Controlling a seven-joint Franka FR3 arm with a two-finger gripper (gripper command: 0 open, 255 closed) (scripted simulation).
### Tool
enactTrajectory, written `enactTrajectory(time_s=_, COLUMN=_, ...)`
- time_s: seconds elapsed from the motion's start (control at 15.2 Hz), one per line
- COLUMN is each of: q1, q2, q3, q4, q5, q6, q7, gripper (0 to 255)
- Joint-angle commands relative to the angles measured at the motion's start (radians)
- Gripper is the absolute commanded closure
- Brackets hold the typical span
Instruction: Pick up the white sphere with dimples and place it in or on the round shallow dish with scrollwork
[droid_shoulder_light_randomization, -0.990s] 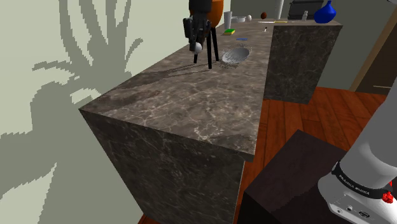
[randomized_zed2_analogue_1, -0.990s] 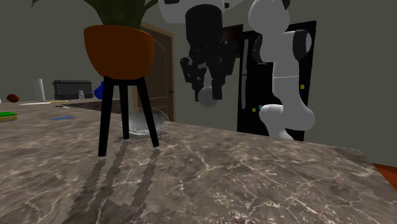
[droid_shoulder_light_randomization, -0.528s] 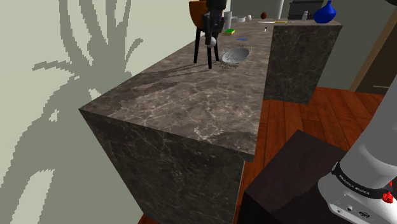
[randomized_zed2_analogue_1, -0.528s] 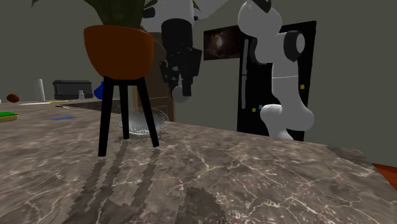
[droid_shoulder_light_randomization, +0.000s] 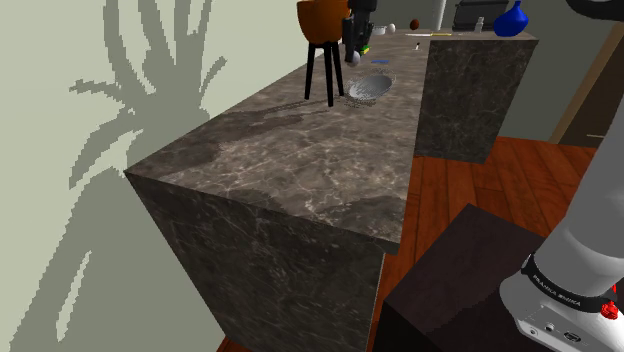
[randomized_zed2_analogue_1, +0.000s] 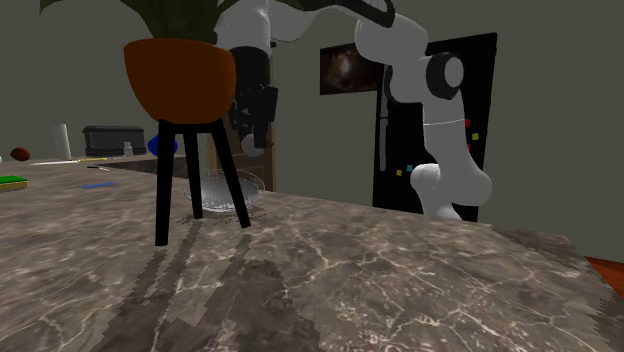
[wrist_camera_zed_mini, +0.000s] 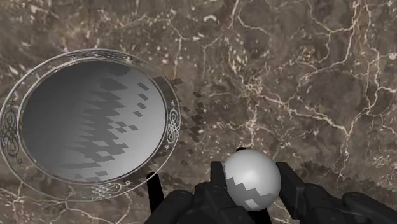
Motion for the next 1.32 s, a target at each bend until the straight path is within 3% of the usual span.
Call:
enactTrajectory(time_s=0.0, q1=-0.028, q2=0.037, q3=-0.018, q4=0.059, q5=0.003, q6=-0.029, q7=-0.043, gripper=255)
enactTrajectory(time_s=0.33, q1=-0.097, q2=0.146, q3=-0.053, q4=0.223, q5=0.011, q6=-0.102, q7=-0.135, gripper=255)
enactTrajectory(time_s=0.53, q1=-0.143, q2=0.243, q3=-0.070, q4=0.376, q5=0.018, q6=-0.168, q7=-0.185, gripper=255)
enactTrajectory(time_s=1.25, q1=-0.137, q2=0.154, q3=-0.072, q4=0.086, q5=0.015, q6=0.030, q7=-0.217, gripper=255)
